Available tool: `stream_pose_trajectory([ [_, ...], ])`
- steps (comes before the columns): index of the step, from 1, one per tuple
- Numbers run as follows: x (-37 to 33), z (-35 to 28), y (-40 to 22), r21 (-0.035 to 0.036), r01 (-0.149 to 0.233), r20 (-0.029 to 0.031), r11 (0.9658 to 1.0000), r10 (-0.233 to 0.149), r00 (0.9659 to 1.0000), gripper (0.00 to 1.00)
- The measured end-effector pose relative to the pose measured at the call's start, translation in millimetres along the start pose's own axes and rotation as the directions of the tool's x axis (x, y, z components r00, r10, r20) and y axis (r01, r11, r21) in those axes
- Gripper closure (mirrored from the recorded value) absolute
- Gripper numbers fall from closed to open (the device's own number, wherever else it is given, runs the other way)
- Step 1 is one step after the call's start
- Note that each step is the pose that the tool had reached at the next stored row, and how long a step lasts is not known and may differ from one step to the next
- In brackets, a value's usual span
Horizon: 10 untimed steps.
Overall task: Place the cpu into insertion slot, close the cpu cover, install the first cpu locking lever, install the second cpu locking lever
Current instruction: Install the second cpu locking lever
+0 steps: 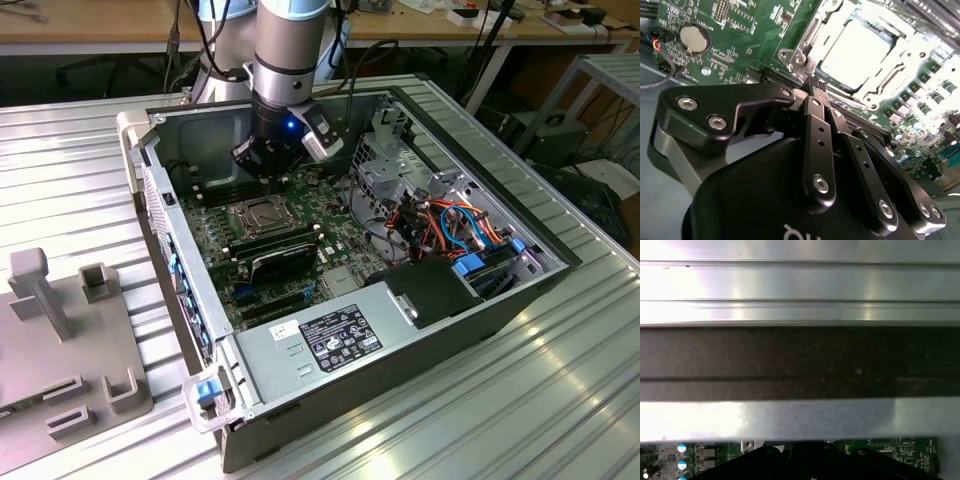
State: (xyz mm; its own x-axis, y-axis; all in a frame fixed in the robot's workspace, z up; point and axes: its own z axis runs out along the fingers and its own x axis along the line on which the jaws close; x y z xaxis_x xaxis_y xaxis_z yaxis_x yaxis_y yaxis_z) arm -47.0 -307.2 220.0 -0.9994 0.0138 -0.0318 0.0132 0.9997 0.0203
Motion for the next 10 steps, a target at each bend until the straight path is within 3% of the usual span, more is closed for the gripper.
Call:
stream_pose_trajectory([
  [4, -0.6, -3.0, -2.1, 0.0002, 0.000, 0.0001, 1.0000, 0.000, 1.0000, 0.89],
  [10, -2.1, -14.2, -3.4, 0.0051, 0.000, 0.0002, 1.0000, 0.000, 1.0000, 0.89],
])
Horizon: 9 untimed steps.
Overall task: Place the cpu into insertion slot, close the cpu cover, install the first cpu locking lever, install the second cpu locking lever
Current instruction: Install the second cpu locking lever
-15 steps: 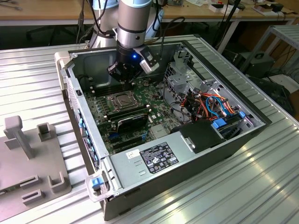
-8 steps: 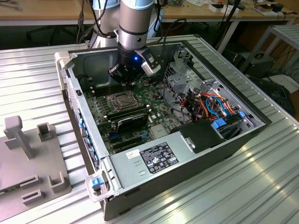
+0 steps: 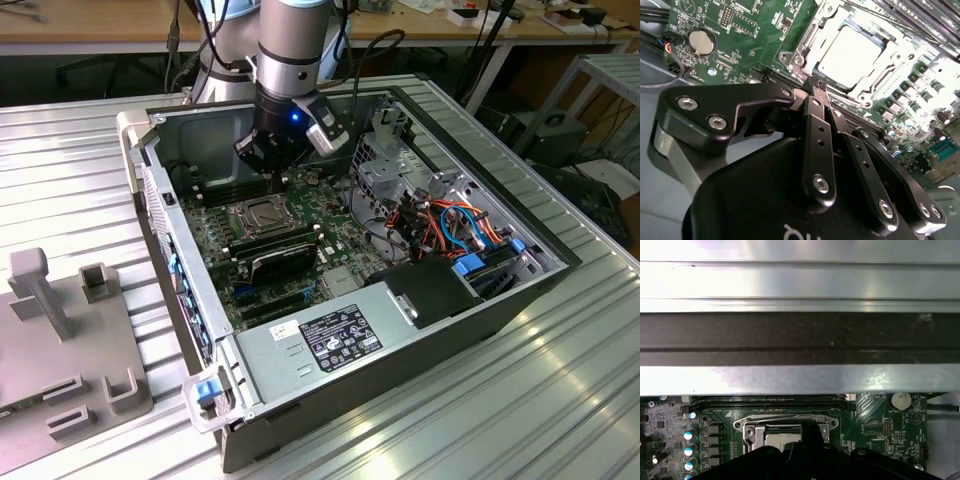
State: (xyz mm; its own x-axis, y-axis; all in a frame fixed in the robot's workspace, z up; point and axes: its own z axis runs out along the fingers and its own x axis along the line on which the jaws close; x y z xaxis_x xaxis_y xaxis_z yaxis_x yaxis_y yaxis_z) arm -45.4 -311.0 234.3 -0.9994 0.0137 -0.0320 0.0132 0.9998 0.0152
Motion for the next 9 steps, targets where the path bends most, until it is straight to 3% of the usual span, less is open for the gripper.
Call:
stream_pose_trajectory([
  [9, -0.3, -0.5, -21.0, 0.0007, 0.000, -0.0001, 1.0000, 0.000, 1.0000, 0.89],
])
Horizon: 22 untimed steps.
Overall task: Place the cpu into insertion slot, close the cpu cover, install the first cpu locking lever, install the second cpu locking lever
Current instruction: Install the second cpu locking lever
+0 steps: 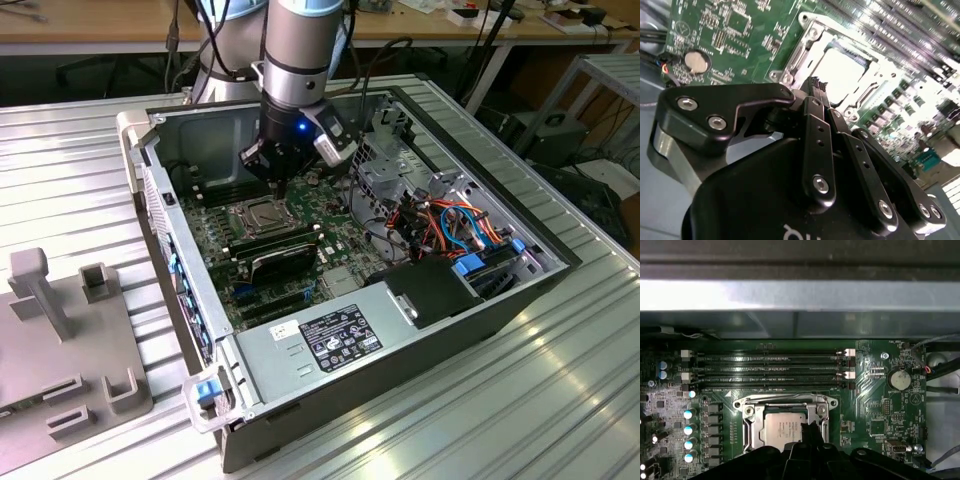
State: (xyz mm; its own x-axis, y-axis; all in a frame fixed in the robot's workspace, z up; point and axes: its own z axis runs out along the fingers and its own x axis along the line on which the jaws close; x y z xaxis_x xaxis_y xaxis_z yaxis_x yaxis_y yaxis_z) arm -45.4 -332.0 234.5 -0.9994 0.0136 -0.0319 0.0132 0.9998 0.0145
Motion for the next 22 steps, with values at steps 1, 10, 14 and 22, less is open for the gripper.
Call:
stream_pose_trajectory([
  [1, 0.0, -0.4, -1.5, 0.0002, 0.000, 0.0000, 1.0000, 0.000, 1.0000, 0.89],
  [10, -0.4, -7.0, -14.2, 0.0025, 0.000, 0.0000, 1.0000, 0.000, 1.0000, 0.89],
  [14, -0.6, -7.2, -28.8, 0.0028, 0.000, -0.0001, 1.0000, 0.000, 1.0000, 0.89],
  [22, -7.6, -7.0, -43.9, 0.0031, 0.000, -0.0085, 1.0000, 0.000, 1.0000, 0.89],
])
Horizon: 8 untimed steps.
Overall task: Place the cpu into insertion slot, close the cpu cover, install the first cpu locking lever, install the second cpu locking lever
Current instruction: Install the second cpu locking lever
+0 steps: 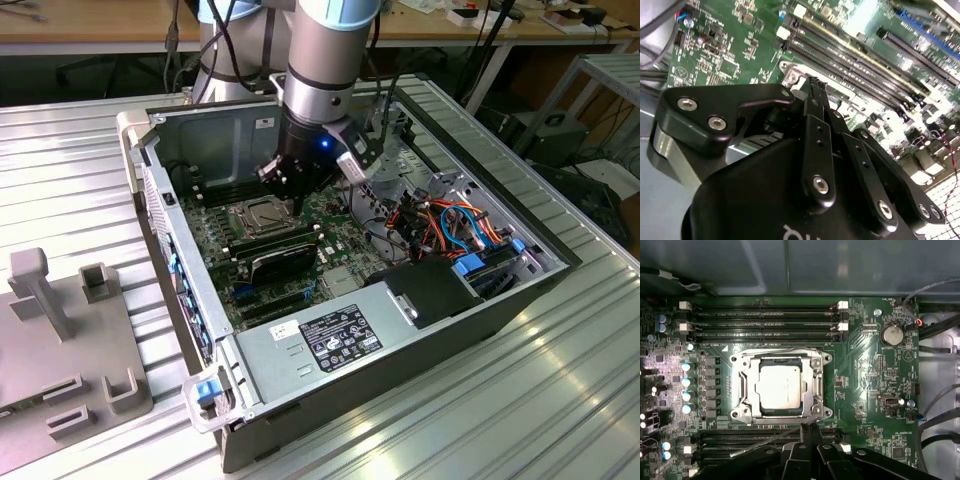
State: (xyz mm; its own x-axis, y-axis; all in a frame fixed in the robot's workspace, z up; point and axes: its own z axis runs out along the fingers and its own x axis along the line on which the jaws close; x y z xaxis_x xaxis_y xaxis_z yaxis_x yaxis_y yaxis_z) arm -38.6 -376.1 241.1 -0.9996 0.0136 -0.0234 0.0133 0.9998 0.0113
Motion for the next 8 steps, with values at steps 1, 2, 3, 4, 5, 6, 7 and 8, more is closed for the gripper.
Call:
stream_pose_trajectory([
  [1, -0.1, 0.1, -3.3, 0.0000, 0.000, -0.0007, 1.0000, 0.000, 1.0000, 0.89],
  [2, -0.1, 0.1, -5.4, 0.0000, 0.000, -0.0008, 1.0000, 0.000, 1.0000, 0.89],
  [3, -0.2, 0.1, -8.1, -0.0001, 0.000, -0.0009, 1.0000, 0.000, 1.0000, 0.89],
  [4, -0.2, 0.1, -9.5, -0.0001, 0.000, -0.0010, 1.0000, 0.000, 1.0000, 0.89],
  [5, -0.2, 0.1, -10.5, -0.0001, 0.000, -0.0010, 1.0000, 0.000, 1.0000, 0.89],
  [6, -0.1, 0.2, -10.8, -0.0002, 0.000, -0.0010, 1.0000, 0.000, 1.0000, 0.89],
  [7, -0.1, 0.2, -10.8, 0.0000, 0.000, -0.0010, 1.0000, 0.000, 1.0000, 0.89],
  [8, -0.1, 0.2, -10.9, 0.0000, 0.000, -0.0010, 1.0000, 0.000, 1.0000, 0.89],
])
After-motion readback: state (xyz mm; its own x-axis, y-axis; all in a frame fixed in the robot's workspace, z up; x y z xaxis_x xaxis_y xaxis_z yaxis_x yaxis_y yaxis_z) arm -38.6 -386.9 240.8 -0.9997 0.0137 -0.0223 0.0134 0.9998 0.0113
